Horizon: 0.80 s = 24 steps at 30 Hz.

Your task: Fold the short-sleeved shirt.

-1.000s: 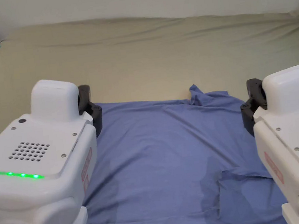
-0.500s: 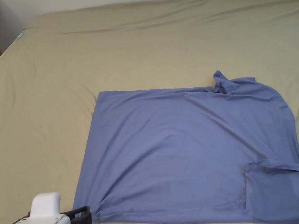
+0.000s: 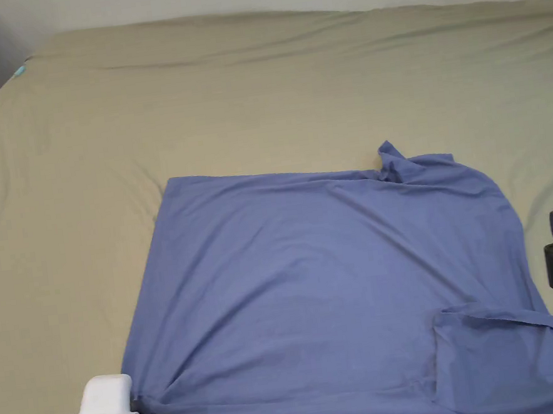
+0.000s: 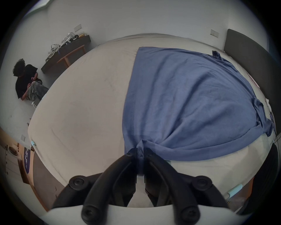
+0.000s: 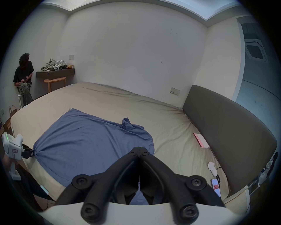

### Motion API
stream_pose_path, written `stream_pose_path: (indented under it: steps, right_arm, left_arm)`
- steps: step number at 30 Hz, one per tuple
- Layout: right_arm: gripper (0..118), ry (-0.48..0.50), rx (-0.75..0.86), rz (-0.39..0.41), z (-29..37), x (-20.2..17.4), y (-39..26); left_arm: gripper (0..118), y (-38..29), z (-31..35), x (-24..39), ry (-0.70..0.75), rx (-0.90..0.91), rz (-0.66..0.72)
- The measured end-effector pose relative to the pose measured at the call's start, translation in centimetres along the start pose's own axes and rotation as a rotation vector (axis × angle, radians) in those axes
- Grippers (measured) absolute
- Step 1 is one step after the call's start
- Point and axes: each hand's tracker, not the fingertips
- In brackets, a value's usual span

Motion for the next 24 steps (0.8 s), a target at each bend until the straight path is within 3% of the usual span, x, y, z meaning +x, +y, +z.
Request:
stream_pose_path:
  steps: [5, 8, 9, 11, 12, 16, 24]
  right_arm:
    - [2, -0.015, -0.058, -0.017, -0.3, 1.4, -1.7]
    - [4, -0.029, -0.180, -0.008, -1.6, 2.7, -4.2]
    - [12, -0.049, -0.237, 0.021, -2.4, 3.0, -5.8]
    - [58, -0.086, -0.326, 0.051, -3.6, 3.3, -8.8]
    - [70, -0.058, -0.412, 0.053, -4.2, 3.7, -10.5]
    - [82, 0.061, -0.642, -0.051, -5.7, 4.4, -16.3]
    - [84, 0.094, -0.679, -0.129, -7.6, 4.5, -19.9]
  left_arm:
    - [5, 1.0, 2.4, -0.3, -0.011, 0.074, 0.022]
    - [5, 1.8, 4.0, -0.7, -0.017, 0.113, 0.034]
    - [5, 2.1, 4.5, -0.9, -0.026, 0.123, 0.054]
    - [5, 2.2, 5.1, -1.0, -0.031, 0.135, 0.064]
    - [5, 2.3, 5.0, -1.0, -0.024, 0.136, 0.057]
    - [5, 2.2, 5.1, -0.9, -0.017, 0.126, 0.052]
    - [5, 1.5, 4.7, 0.0, 0.007, 0.070, 0.043]
